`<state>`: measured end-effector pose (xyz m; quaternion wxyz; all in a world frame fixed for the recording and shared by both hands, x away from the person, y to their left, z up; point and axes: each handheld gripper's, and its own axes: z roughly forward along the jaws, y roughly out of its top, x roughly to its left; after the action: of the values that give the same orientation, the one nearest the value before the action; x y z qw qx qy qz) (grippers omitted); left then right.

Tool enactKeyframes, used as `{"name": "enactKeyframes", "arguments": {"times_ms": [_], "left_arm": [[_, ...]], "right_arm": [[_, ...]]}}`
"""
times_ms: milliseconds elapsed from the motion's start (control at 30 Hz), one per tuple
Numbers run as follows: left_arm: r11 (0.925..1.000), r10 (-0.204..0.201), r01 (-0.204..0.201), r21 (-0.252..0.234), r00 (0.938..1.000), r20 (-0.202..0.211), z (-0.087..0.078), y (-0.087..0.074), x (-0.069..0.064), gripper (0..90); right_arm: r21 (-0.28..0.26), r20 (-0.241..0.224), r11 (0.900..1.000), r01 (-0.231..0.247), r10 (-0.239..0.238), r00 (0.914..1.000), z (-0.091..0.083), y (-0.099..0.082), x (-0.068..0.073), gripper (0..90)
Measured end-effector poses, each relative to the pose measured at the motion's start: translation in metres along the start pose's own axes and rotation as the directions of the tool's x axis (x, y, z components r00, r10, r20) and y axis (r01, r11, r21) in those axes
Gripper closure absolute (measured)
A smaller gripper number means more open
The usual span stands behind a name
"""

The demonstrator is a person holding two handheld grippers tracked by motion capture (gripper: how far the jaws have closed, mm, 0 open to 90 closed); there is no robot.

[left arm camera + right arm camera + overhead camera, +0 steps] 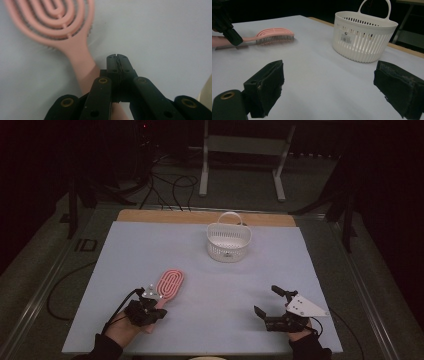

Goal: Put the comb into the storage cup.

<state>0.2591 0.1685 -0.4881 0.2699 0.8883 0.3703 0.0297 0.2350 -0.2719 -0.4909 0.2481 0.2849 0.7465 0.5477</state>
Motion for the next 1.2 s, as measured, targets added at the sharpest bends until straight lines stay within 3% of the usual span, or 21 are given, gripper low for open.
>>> {"name": "enactKeyframes", "arguments": {"times_ms": [733, 1200], "left_arm": [[0.9993, -0.015, 0.017, 0.032, 0.9973, -0.073, -0.017, -0.012, 0.016, 90.0], [0.9979, 0.053, -0.05, 0.041, 0.9973, -0.051, -0.034, -0.005, 0.013, 87.2]], "right_arm": [[-0.001, 0.001, 1.0, 0.0, 0.0, 1.0, 0.0, 0.0, 0.001, 9.2], [0.003, -0.002, 1.0, -0.003, 0.003, 1.0, 0.0, 0.0, 0.001, 9.3]]}}
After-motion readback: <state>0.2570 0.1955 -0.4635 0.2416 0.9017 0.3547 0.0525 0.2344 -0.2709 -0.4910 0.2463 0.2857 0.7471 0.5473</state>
